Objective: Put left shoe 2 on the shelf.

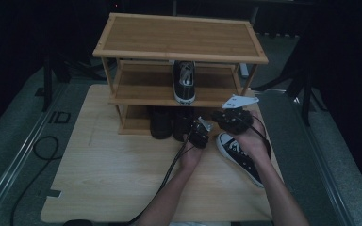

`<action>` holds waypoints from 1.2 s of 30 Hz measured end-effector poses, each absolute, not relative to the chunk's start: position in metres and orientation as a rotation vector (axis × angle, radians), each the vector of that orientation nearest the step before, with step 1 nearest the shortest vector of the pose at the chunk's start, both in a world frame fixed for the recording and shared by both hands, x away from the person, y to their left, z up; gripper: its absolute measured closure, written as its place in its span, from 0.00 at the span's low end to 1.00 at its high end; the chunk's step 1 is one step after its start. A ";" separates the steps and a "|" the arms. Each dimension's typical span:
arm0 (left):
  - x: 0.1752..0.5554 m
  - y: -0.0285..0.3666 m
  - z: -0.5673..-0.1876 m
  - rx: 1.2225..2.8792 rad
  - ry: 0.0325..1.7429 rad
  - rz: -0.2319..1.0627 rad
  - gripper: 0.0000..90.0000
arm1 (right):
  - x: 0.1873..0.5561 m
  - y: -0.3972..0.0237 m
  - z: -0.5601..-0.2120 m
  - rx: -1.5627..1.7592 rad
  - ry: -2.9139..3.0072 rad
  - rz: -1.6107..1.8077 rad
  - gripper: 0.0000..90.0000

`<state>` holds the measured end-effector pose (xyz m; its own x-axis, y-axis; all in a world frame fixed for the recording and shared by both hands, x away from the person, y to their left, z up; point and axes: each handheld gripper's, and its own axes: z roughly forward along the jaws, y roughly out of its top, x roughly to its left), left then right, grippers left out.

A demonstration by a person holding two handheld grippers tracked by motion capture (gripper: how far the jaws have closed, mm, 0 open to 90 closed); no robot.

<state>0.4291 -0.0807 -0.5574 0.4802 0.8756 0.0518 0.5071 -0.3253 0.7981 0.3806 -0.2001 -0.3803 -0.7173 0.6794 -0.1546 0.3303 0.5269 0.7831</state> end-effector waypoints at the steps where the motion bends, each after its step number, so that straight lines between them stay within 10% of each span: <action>1: 0.429 -0.081 -0.557 1.988 1.141 0.632 1.00 | 0.379 -0.204 -0.382 0.836 2.325 1.044 0.88; 36: 0.430 -0.080 -0.557 1.983 1.146 0.633 0.98 | 0.345 -0.321 -0.441 1.094 2.373 0.826 0.88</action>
